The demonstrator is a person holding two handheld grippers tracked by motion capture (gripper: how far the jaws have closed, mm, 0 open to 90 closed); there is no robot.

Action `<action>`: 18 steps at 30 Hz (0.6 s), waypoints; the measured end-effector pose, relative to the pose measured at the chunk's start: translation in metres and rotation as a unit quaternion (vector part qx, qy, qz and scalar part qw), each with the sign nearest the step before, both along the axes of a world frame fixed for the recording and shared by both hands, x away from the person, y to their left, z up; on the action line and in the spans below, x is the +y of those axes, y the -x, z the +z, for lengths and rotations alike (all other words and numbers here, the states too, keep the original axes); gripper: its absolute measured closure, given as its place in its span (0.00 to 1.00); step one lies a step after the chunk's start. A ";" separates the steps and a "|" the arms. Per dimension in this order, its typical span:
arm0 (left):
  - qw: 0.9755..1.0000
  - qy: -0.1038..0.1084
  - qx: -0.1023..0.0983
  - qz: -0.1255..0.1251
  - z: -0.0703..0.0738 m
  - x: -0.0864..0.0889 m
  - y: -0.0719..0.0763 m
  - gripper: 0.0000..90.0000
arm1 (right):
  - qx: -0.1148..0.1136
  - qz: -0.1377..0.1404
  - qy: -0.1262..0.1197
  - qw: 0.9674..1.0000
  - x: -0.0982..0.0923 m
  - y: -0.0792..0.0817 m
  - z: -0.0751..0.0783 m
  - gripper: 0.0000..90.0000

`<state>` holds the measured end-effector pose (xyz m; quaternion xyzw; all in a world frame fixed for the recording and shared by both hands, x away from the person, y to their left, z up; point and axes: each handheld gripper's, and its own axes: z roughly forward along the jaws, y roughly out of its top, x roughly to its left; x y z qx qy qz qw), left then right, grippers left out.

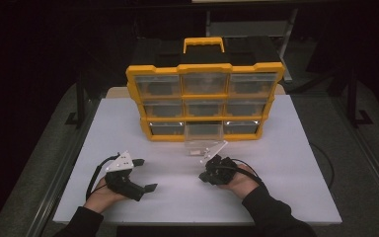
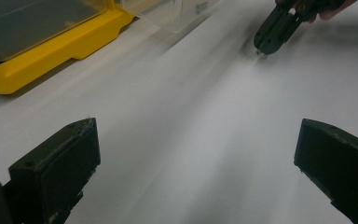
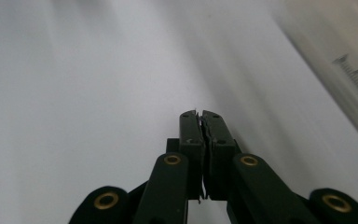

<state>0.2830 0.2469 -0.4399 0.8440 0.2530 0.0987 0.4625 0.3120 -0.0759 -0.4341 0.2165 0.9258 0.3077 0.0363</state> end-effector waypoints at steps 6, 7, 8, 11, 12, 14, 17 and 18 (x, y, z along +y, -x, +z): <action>1.000 0.000 0.000 0.000 0.000 0.000 0.000 0.00 | -0.001 -0.003 -0.010 1.000 -0.004 -0.001 0.014 0.96; 1.000 0.000 0.000 0.000 0.000 0.000 0.000 0.00 | -0.002 -0.004 -0.012 1.000 -0.005 -0.001 0.016 0.96; 1.000 0.000 0.000 0.000 0.000 0.000 0.000 0.00 | -0.001 -0.004 -0.012 1.000 -0.006 -0.001 0.018 0.96; 1.000 0.001 0.001 0.001 0.000 0.000 0.000 0.00 | -0.004 -0.007 -0.019 1.000 -0.008 -0.002 0.026 0.96; 1.000 0.000 0.000 0.000 0.000 0.000 0.000 0.00 | -0.006 -0.006 -0.023 1.000 -0.009 -0.002 0.029 0.96; 1.000 0.001 0.000 0.001 0.001 0.000 0.000 0.00 | -0.007 -0.006 -0.028 1.000 -0.011 -0.003 0.034 0.96; 1.000 0.001 0.001 0.000 0.000 0.000 0.000 0.00 | -0.010 -0.007 -0.029 0.999 -0.013 -0.004 0.040 0.96; 1.000 0.001 0.001 0.001 0.001 0.000 0.000 0.00 | -0.012 -0.006 -0.031 0.999 -0.014 -0.004 0.043 0.96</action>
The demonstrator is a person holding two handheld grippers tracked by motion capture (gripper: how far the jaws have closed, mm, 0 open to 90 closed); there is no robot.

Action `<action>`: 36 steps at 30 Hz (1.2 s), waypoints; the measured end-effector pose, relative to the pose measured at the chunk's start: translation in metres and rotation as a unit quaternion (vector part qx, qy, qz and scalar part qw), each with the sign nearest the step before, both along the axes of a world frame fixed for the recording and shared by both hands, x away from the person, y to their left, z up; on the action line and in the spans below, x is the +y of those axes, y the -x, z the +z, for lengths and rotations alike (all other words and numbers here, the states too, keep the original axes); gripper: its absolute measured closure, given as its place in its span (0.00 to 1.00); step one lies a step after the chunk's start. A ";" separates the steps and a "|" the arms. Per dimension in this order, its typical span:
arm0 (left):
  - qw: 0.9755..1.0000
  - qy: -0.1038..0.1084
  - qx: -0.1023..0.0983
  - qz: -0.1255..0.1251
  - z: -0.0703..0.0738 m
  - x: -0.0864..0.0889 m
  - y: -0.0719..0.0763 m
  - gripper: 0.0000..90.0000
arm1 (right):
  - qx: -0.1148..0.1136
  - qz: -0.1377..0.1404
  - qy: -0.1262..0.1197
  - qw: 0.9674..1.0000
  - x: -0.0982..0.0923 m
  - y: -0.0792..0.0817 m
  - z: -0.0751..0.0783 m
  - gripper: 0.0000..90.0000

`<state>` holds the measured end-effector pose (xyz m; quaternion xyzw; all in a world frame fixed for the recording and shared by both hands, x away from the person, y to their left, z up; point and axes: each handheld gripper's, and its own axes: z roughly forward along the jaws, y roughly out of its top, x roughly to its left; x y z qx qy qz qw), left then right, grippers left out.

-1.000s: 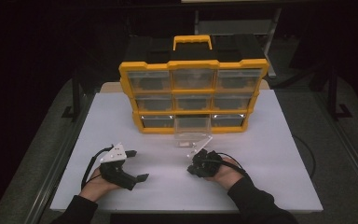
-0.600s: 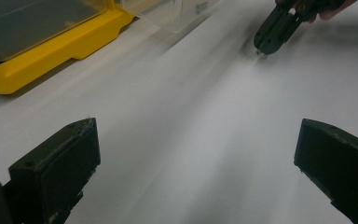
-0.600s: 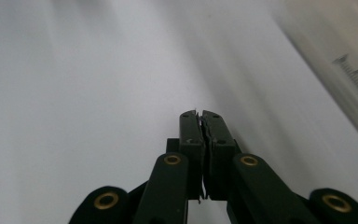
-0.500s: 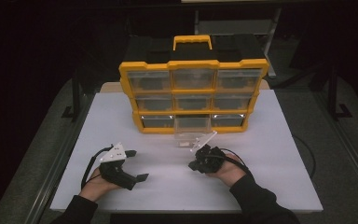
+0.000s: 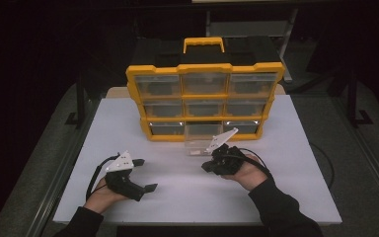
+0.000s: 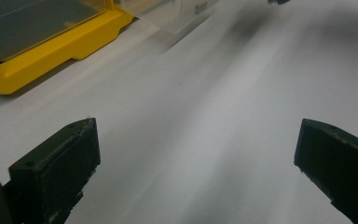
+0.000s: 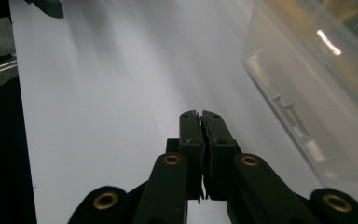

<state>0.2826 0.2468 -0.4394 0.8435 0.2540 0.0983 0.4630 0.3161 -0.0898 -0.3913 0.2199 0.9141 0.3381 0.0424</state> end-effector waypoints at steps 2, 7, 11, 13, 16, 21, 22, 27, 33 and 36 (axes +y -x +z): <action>1.000 0.000 -0.001 0.000 0.000 0.000 0.000 0.00 | -0.003 0.000 -0.003 1.000 -0.002 -0.001 0.005 0.96; 1.000 -0.001 0.000 -0.001 0.000 -0.001 0.000 0.00 | -0.013 -0.004 -0.007 1.000 -0.005 -0.004 0.019 0.96; 1.000 0.001 0.000 0.000 0.000 -0.001 0.000 0.00 | -0.022 -0.004 -0.011 1.000 -0.007 -0.009 0.031 0.96; 1.000 0.003 0.000 0.000 0.000 -0.001 -0.001 0.00 | -0.025 -0.003 -0.011 1.000 -0.007 -0.012 0.037 0.96; 1.000 0.003 0.001 0.000 0.000 -0.001 0.000 0.00 | -0.026 -0.005 -0.014 1.000 -0.008 -0.017 0.044 0.96; 1.000 0.004 0.000 0.001 0.001 0.000 0.000 0.00 | -0.027 -0.008 -0.019 0.999 -0.008 -0.026 0.054 0.96; 1.000 0.004 0.000 0.001 0.001 0.000 0.000 0.00 | -0.025 -0.010 -0.020 0.999 -0.008 -0.028 0.056 0.96; 1.000 0.004 0.000 0.001 0.001 0.000 0.000 0.00 | -0.031 -0.014 -0.021 0.999 -0.006 -0.038 0.066 0.96; 1.000 0.004 0.000 0.001 0.001 0.000 0.000 0.00 | -0.036 -0.023 -0.017 0.999 -0.002 -0.054 0.070 0.96; 1.000 0.005 0.000 0.001 0.001 0.000 -0.001 0.00 | -0.032 -0.030 -0.014 0.999 0.000 -0.061 0.068 0.96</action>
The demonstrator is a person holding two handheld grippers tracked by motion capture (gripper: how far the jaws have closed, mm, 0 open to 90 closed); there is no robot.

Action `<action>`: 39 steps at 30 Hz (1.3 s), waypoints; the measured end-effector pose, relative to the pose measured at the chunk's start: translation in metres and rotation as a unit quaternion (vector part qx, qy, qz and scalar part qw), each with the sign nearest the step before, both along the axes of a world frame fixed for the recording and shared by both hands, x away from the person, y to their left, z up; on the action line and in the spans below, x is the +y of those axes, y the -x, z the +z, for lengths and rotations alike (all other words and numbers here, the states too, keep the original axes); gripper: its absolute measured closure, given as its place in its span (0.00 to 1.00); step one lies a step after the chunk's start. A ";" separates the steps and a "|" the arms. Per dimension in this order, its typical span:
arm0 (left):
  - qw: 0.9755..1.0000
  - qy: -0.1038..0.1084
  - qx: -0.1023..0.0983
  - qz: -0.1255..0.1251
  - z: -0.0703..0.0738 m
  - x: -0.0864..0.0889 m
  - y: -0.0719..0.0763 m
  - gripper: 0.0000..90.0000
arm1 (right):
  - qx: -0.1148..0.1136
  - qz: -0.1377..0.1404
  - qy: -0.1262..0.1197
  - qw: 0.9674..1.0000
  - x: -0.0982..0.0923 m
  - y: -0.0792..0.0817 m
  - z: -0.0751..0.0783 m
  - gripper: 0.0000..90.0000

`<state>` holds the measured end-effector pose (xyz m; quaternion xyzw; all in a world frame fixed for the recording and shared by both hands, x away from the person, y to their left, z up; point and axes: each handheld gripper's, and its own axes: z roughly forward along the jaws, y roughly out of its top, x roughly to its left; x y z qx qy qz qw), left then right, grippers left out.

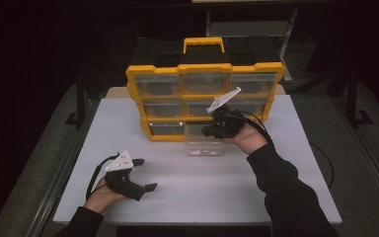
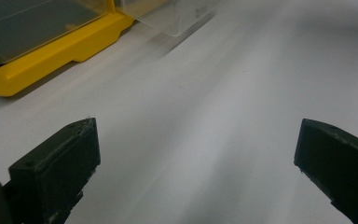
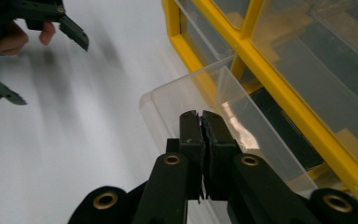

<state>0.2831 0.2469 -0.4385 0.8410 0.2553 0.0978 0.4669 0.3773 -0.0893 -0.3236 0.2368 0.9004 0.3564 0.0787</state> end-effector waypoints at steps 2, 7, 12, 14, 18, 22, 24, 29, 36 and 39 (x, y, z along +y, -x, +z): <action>1.000 0.000 0.001 0.000 0.000 0.000 0.000 0.00 | 0.001 -0.004 0.003 1.000 0.001 -0.004 -0.003 0.96; 1.000 0.001 0.000 -0.003 0.000 -0.001 -0.001 0.00 | 0.003 -0.008 0.025 1.000 0.006 -0.013 -0.014 0.95; 1.000 0.001 0.001 -0.003 0.000 -0.001 -0.001 0.00 | 0.007 -0.006 0.037 0.999 0.010 -0.018 -0.023 0.95; 1.000 0.001 0.000 -0.003 0.000 -0.001 -0.001 0.00 | 0.010 -0.006 0.043 0.999 0.011 -0.020 -0.025 0.95; 1.000 0.001 0.000 -0.003 0.000 -0.001 -0.001 0.00 | 0.009 -0.002 0.050 0.999 0.015 -0.021 -0.028 0.95; 1.000 0.001 0.001 -0.004 0.000 -0.001 -0.001 0.00 | 0.011 -0.005 0.064 0.998 0.018 -0.021 -0.032 0.95; 1.000 0.001 0.001 -0.003 0.000 -0.001 -0.001 0.00 | 0.013 -0.005 0.067 0.998 0.019 -0.022 -0.034 0.95; 1.000 0.001 0.000 -0.003 0.000 -0.001 -0.001 0.00 | 0.011 -0.008 0.062 0.998 0.017 -0.023 -0.034 0.93; 1.000 0.000 0.001 -0.004 0.000 -0.001 -0.001 0.00 | 0.008 -0.012 0.057 0.998 0.015 -0.023 -0.032 0.87; 1.000 0.000 0.001 -0.004 -0.001 -0.002 -0.001 0.00 | 0.008 -0.015 0.050 0.999 0.013 -0.022 -0.030 0.83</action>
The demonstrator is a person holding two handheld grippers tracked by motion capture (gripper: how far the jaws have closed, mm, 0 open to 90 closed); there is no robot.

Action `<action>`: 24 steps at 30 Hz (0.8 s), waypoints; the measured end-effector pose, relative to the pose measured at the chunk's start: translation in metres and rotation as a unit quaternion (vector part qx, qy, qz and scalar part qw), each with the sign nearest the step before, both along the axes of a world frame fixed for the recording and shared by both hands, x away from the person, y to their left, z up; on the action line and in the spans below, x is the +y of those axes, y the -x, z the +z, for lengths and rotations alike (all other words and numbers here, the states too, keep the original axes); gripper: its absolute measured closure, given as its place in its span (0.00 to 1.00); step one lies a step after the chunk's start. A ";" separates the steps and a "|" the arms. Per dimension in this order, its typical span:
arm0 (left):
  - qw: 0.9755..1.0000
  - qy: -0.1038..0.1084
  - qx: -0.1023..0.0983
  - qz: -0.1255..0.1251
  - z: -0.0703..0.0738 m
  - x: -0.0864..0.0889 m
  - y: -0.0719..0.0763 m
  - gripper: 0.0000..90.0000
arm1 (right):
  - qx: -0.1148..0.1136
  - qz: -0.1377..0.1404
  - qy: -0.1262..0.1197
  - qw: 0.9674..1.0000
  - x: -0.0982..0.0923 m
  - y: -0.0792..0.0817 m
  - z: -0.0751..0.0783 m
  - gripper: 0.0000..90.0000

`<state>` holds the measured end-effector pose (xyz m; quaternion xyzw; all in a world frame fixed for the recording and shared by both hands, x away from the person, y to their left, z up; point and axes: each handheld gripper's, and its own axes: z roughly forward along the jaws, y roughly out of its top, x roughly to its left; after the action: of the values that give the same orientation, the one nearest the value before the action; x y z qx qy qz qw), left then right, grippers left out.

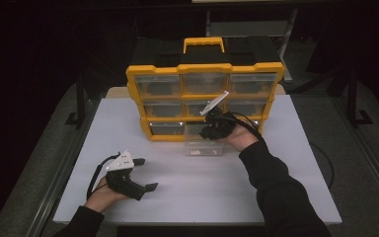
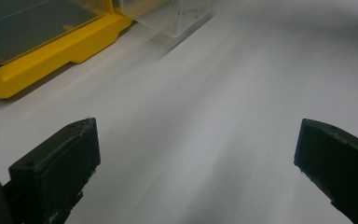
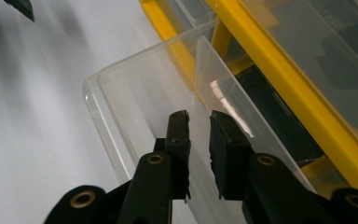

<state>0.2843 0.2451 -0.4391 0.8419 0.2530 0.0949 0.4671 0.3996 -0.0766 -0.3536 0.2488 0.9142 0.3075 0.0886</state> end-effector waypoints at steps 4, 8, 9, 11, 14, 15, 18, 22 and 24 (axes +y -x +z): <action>1.000 0.000 0.000 0.001 0.000 0.001 0.000 0.00 | -0.001 -0.005 -0.015 1.000 -0.003 0.003 0.005 0.79; 1.000 -0.001 0.001 0.002 0.000 0.001 0.001 0.00 | -0.002 -0.008 -0.032 0.999 -0.008 0.006 0.008 0.71; 1.000 -0.001 0.001 0.002 0.000 0.001 0.001 0.00 | -0.002 -0.010 -0.037 0.999 -0.010 0.007 0.009 0.68; 1.000 -0.001 0.001 0.002 0.000 0.001 0.001 0.00 | -0.002 -0.014 -0.044 0.999 -0.013 0.009 0.012 0.63; 1.000 -0.001 0.001 0.002 0.000 0.001 0.001 0.00 | -0.008 -0.022 -0.054 0.998 -0.019 0.014 0.016 0.57; 1.000 -0.002 0.000 0.002 0.000 0.001 0.001 0.00 | -0.010 -0.021 -0.062 0.998 -0.021 0.015 0.016 0.54; 1.000 -0.001 0.001 0.003 0.000 0.001 0.001 0.00 | -0.013 -0.031 -0.073 0.997 -0.027 0.021 0.019 0.45; 1.000 -0.003 0.000 0.002 0.000 0.001 0.001 0.00 | -0.026 -0.045 -0.083 0.995 -0.036 0.028 0.019 0.37; 1.000 -0.005 0.000 0.000 0.000 0.000 0.001 0.00 | -0.034 -0.050 -0.086 0.994 -0.040 0.032 0.018 0.33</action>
<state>0.2829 0.2455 -0.4393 0.8440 0.2526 0.0963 0.4632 0.3678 -0.1166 -0.3354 0.2907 0.8672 0.3880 0.1135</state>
